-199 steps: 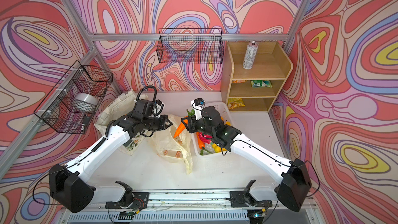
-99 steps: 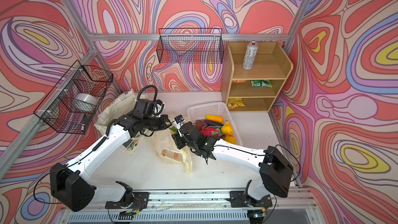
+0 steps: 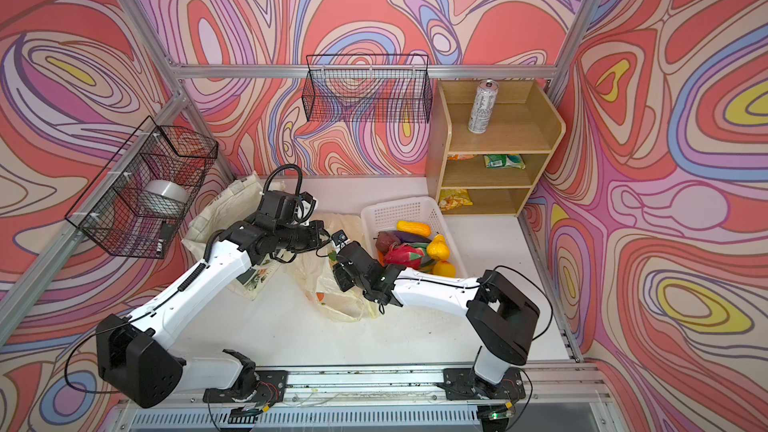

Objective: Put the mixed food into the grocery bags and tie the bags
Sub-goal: 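Carry the carrot with the right gripper over the bag opening near the left gripper, then lower the carrot into the cream bag and open the right gripper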

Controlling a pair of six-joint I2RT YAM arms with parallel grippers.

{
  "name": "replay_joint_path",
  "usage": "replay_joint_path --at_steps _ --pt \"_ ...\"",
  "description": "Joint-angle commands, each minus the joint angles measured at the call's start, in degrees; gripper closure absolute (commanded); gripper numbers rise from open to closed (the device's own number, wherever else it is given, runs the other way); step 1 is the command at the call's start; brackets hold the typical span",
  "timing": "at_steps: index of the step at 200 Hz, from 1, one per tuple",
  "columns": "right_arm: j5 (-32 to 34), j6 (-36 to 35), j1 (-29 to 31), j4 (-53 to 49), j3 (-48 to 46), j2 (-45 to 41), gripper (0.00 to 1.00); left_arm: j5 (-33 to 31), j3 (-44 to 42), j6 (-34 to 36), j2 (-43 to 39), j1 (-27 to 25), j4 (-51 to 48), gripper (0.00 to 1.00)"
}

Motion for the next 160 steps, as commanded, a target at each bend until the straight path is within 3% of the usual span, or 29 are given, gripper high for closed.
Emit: replay_joint_path --at_steps 1,33,51,64,83,160 --pt "2.75 1.46 -1.00 -0.09 4.76 1.88 0.71 1.16 -0.45 -1.11 -0.72 0.41 0.99 1.00" --pt "-0.31 6.01 -4.62 0.15 9.25 4.72 0.67 1.51 -1.41 -1.95 -0.83 0.42 1.92 1.00" --pt "-5.62 6.95 -6.31 -2.76 12.72 7.75 0.32 0.49 -1.44 -2.80 -0.49 0.40 2.08 1.00" --pt "-9.19 6.69 -6.99 -5.48 14.06 8.65 0.19 -0.81 -1.21 -3.73 -0.31 0.36 1.95 1.00" --pt "-12.06 6.95 -7.83 -7.19 13.82 8.17 0.14 -2.59 -1.01 -4.64 -0.01 0.36 1.56 1.00" --pt "-14.03 7.87 -10.03 -10.03 13.23 6.65 0.14 -2.36 -1.29 -5.61 0.76 0.43 2.75 1.00"
